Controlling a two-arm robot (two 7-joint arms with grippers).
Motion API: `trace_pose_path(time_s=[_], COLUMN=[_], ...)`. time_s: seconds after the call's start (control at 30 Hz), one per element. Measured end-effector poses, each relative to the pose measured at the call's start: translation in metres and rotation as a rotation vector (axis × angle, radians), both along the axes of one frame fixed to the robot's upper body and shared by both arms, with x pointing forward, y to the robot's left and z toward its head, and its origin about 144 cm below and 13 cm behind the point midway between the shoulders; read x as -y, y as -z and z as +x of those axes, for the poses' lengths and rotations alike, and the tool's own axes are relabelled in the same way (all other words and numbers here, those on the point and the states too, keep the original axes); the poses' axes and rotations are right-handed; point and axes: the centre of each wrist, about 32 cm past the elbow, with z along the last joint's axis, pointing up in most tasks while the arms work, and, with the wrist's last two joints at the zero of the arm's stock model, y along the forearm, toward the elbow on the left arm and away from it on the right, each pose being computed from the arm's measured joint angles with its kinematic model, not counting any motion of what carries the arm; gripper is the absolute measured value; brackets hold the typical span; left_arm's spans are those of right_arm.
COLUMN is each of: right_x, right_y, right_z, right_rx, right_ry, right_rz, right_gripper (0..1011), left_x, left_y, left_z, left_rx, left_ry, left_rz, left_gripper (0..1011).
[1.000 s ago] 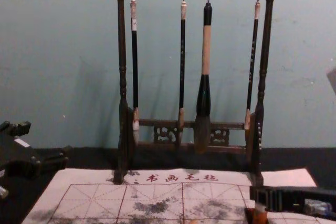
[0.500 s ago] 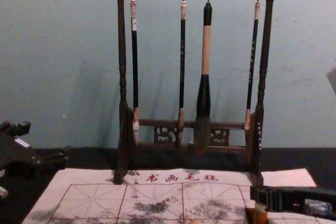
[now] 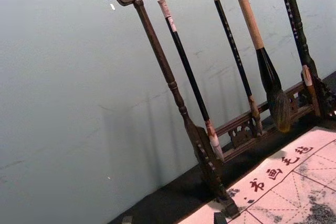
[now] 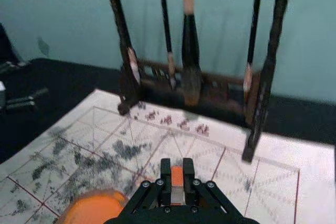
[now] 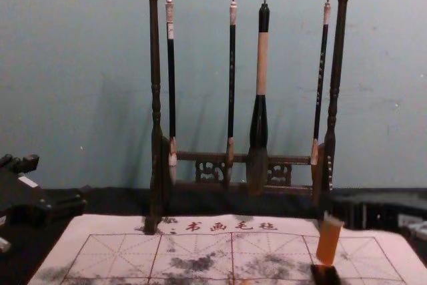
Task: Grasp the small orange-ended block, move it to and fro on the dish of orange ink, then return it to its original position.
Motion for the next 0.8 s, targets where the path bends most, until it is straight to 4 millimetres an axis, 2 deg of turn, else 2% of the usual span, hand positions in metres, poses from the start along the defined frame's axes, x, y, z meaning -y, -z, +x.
trace_pose_path(time_s=[0.23,0.47,0.8], right_x=[0.016,0.033,0.032], right_y=[-0.01,-0.013,-0.013], right_z=[0.001,0.018,0.047], right_rx=[0.141,0.294,0.295], right_ry=[-0.092,-0.27,-0.49], right_rz=[-0.02,-0.036,-0.03], right_gripper=[107,107,107], left_x=[0.0,0.0,0.0], left_y=[0.0,0.0,0.0], left_z=[0.0,0.0,0.0], left_rx=[0.0,0.0,0.0], left_ry=[0.0,0.0,0.0], left_rz=[0.0,0.0,0.0], left_gripper=[1001,1001,1001])
